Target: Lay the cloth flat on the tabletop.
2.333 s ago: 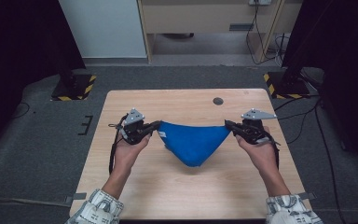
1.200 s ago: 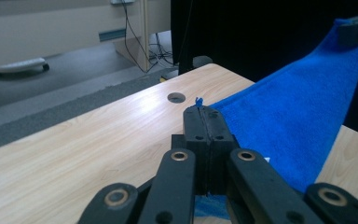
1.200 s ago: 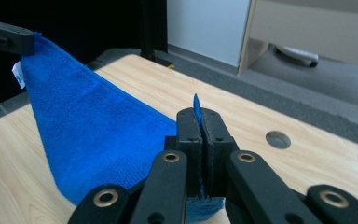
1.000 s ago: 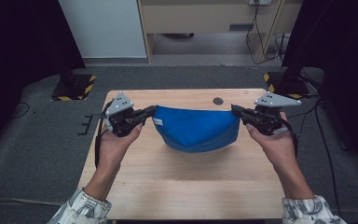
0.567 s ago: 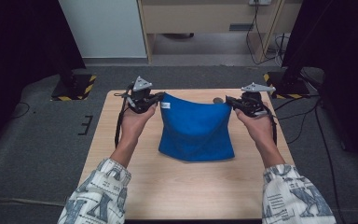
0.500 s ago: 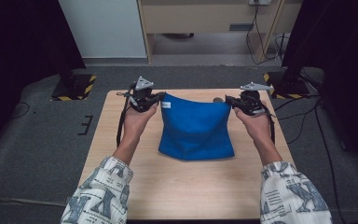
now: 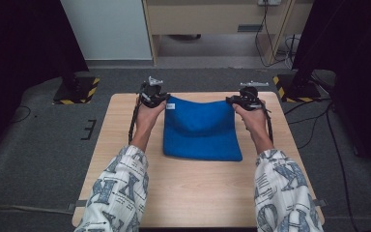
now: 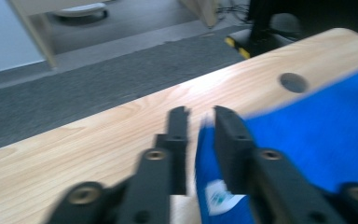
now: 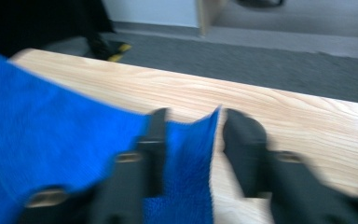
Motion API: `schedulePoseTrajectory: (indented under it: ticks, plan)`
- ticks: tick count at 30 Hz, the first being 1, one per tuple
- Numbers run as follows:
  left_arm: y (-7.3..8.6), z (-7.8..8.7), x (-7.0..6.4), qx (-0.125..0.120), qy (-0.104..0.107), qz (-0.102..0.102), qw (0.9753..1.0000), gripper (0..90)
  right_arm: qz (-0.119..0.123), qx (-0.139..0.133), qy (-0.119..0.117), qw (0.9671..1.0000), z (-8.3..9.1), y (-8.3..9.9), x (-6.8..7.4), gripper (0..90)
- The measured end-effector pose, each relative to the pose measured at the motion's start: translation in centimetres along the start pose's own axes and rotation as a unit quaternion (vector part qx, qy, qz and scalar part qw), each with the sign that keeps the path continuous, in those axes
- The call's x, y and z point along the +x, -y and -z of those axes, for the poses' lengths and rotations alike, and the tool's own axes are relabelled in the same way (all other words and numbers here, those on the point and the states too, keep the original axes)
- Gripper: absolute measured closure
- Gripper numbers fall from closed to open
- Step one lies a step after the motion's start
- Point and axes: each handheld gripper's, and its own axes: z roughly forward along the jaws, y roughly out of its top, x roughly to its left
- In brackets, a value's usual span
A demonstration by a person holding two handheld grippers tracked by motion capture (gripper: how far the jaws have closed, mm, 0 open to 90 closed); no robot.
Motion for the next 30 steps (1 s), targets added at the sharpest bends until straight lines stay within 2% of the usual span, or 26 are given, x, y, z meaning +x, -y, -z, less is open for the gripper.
schedulePoseTrajectory:
  ticks: [1,3,5,8,12,14,20,30]
  plan:
    - [0.0,0.0,0.0,0.001,0.003,0.001,1.0,67.5,0.002,0.0,0.003,1.0,-0.2,0.1,0.2,39.7]
    - [0.0,0.3,-0.3,0.007,0.0,-0.011,0.9999,62.2,0.024,0.01,0.018,0.9995,-0.1,0.2,0.5,29.7]
    - [0.2,0.9,-0.7,-0.007,-0.002,-0.018,0.9998,60.9,0.032,0.013,0.016,0.9993,0.2,0.4,0.5,26.8]
    - [0.8,1.9,-1.0,-0.003,0.01,-0.016,0.9998,56.9,0.037,0.018,0.013,0.9991,1.0,1.1,0.7,24.3]
    - [1.8,3.4,-1.8,-0.003,0.021,-0.032,0.9993,50.9,0.038,0.02,-0.002,0.9991,2.5,2.0,1.1,20.8]
    - [2.4,4.1,-2.1,-0.004,0.027,-0.035,0.999,47.6,0.04,0.023,-0.009,0.9989,3.1,2.4,1.3,21.7]
    - [4.3,5.3,-2.7,-0.012,0.047,-0.039,0.9981,39.0,0.041,0.019,-0.028,0.9986,4.1,3.7,2.0,33.6]
    - [6.4,6.3,-3.3,-0.008,0.07,-0.057,0.9959,27.2,0.045,0.007,-0.045,0.9979,5.7,5.3,2.2,40.8]
